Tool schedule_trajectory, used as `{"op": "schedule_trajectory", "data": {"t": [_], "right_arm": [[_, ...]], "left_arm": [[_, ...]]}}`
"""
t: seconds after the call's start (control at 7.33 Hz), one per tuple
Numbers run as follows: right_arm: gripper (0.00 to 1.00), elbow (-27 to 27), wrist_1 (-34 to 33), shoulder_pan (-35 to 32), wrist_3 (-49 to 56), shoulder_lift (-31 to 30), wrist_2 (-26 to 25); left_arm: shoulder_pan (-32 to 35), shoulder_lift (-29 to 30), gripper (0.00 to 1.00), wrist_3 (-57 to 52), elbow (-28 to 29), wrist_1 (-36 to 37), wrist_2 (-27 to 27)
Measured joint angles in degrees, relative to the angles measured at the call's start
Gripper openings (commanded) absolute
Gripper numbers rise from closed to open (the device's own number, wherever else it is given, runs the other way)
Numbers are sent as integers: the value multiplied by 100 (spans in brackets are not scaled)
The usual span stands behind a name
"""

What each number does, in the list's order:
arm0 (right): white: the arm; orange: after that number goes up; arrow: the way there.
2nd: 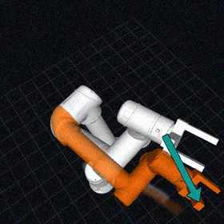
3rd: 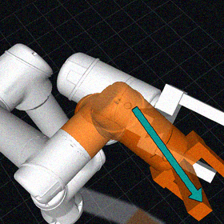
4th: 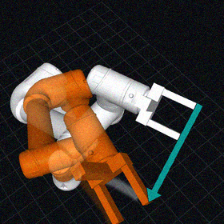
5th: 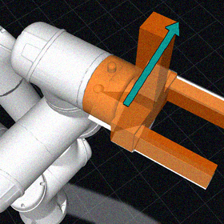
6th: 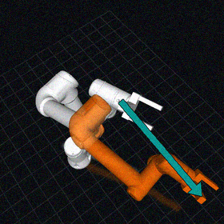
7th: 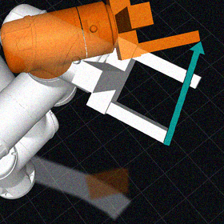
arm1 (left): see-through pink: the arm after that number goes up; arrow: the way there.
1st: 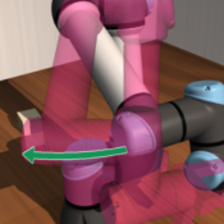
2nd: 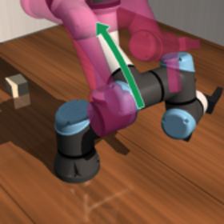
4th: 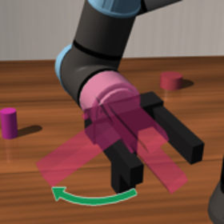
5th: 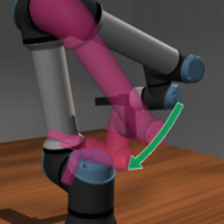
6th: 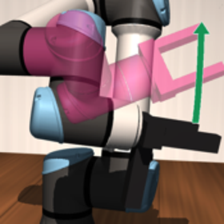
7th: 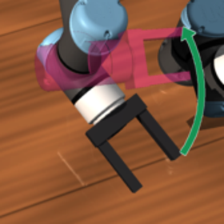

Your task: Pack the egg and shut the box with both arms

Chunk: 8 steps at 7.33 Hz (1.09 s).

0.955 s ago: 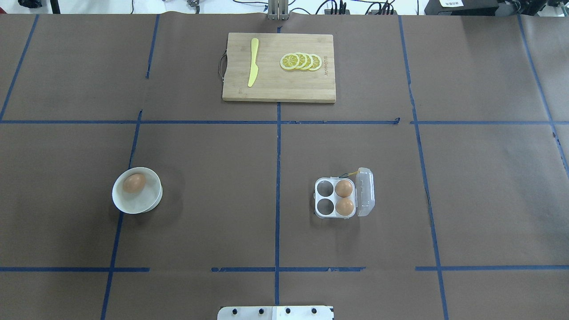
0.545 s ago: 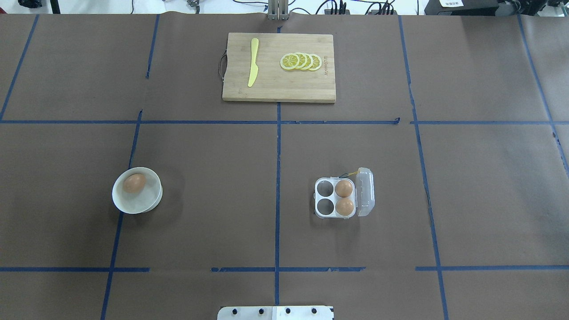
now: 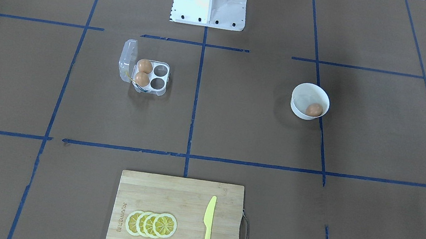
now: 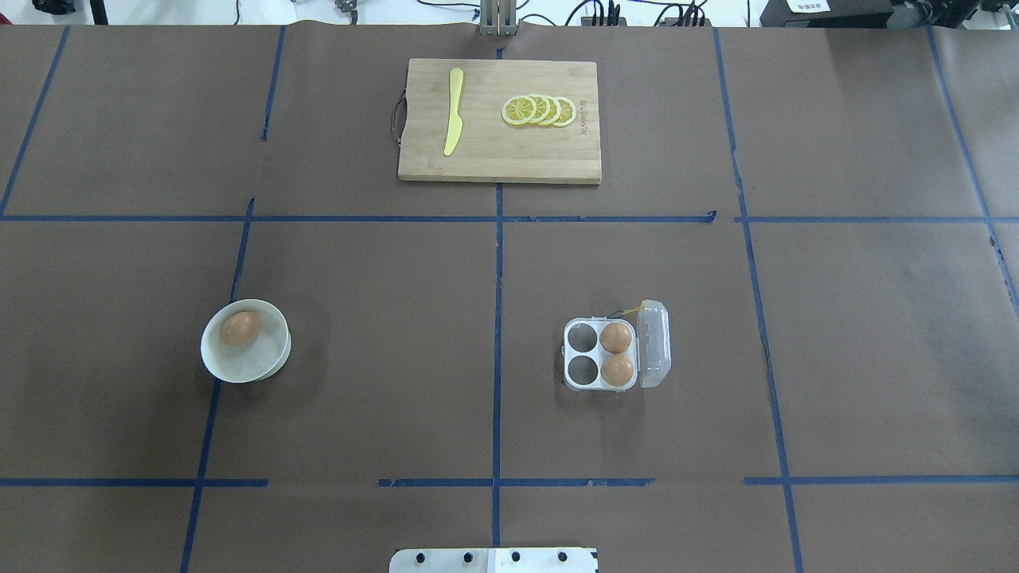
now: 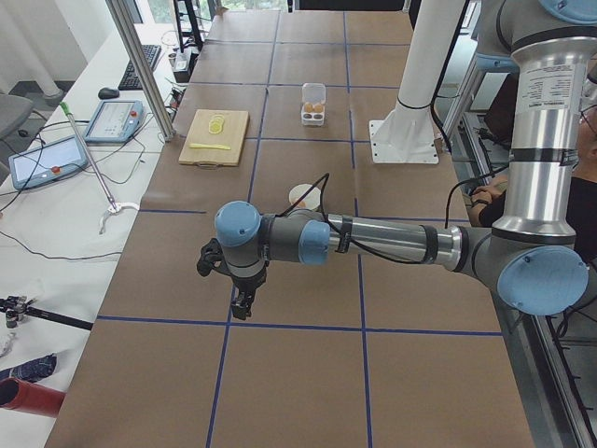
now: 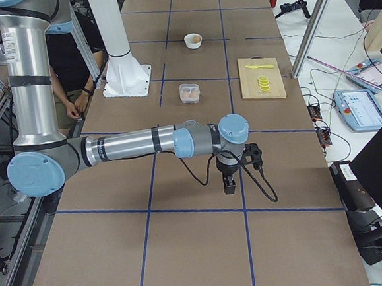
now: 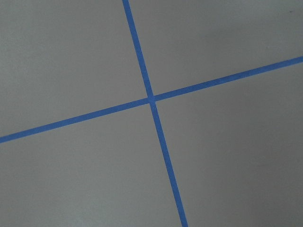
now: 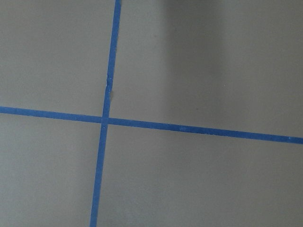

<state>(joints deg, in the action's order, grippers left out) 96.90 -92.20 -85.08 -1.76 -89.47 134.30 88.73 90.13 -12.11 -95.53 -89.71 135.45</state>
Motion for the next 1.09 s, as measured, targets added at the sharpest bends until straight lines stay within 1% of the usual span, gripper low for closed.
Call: {"op": "schedule_trajectory", "data": {"t": [0.27, 0.41, 0.68, 0.82, 1.09], "right_arm": [[100, 12, 4, 26, -5, 13, 20], [100, 13, 4, 58, -6, 25, 52], [100, 25, 11, 106, 7, 43, 83], [100, 26, 39, 110, 11, 53, 98], [100, -17, 477, 117, 4, -27, 153]], "left_arm": [[-71, -37, 100, 0, -40, -685, 185], [-216, -78, 100, 11, -63, -1060, 350], [-731, -105, 100, 109, -119, -1823, 698], [-993, -107, 100, 269, -223, -2174, 735], [-1377, -164, 100, 514, -532, -2520, 654]]}}
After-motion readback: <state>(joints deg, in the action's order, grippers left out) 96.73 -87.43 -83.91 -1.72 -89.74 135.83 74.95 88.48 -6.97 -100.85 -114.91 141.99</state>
